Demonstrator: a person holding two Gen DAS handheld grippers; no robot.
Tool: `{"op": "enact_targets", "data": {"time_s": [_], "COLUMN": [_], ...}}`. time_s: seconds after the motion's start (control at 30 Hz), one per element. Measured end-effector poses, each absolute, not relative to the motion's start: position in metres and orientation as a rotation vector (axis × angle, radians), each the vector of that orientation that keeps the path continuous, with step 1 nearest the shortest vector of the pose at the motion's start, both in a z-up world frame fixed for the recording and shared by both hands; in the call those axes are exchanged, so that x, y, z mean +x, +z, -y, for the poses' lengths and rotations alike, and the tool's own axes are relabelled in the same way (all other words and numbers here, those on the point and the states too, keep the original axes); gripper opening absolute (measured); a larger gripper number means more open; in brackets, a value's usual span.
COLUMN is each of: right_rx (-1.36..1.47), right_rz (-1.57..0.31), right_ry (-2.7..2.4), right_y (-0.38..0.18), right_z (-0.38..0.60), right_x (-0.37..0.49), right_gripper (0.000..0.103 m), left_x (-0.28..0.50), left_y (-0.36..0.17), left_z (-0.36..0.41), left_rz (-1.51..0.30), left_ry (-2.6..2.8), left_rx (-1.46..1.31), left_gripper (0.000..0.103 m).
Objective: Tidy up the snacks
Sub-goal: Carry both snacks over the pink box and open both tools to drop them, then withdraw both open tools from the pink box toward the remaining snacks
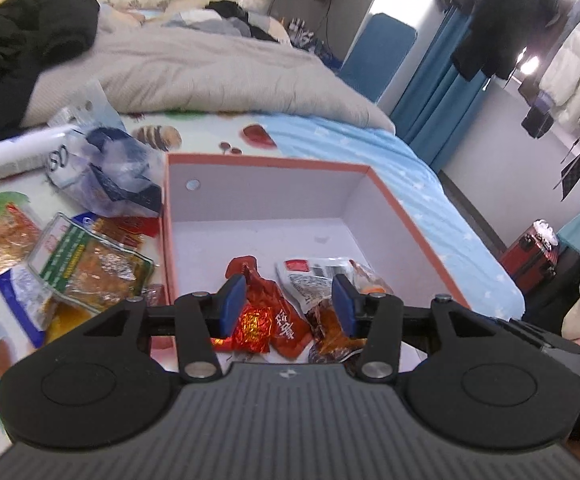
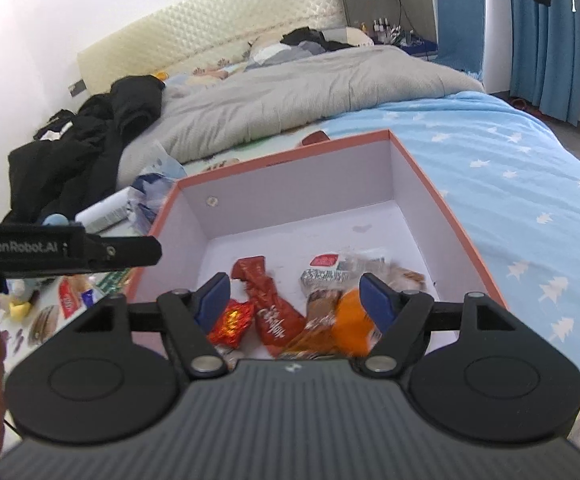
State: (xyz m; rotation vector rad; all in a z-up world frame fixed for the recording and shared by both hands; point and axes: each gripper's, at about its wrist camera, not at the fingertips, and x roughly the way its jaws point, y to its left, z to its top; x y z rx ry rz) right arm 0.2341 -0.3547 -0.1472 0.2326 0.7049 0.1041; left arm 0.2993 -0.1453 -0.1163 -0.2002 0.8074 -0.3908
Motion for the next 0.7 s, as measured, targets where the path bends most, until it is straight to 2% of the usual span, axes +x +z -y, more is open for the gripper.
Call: {"op": "enact_targets", "data": {"time_s": [0.33, 0.7], "right_rx": [0.213, 0.197], "right_rz": [-0.607, -0.542], "right_ry": [0.124, 0.158], "right_y": [-0.112, -0.101], "right_z": [0.333, 0.307], "right_x": [0.17, 0.115], "right_gripper": [0.073, 0.073], "left_x": [0.213, 0.145], "left_y": [-0.08, -0.069], "left_z": [0.118, 0.084], "left_rz": [-0.728, -0.685], "left_ry": [-0.389, -0.354], "left_rx": [-0.199, -0.178], "left_gripper": [0.054, 0.054]}}
